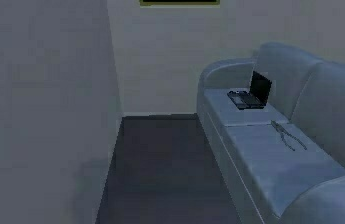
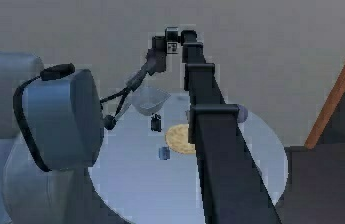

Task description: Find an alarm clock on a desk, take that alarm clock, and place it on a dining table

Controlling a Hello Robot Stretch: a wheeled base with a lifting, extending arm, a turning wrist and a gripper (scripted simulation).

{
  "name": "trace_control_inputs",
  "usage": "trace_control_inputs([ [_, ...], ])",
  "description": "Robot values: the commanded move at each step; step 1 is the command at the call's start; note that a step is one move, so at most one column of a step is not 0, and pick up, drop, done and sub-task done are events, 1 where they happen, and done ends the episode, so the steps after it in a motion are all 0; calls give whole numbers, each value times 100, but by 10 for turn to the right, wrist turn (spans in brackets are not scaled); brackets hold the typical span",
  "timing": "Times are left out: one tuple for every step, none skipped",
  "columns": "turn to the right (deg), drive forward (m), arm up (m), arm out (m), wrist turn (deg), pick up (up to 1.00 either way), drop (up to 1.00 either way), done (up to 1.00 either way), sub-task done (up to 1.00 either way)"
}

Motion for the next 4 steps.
trace_control_inputs([
  [0, 0, 0, 0, 450, 0, 0, 0, 0],
  [0, 0, 0, 0, 450, 0, 0, 0, 0],
  [0, 0, 0, 0, 450, 0, 0, 0, 0],
  [0, 0, 0, 0, 120, 0, 0, 0, 0],
])
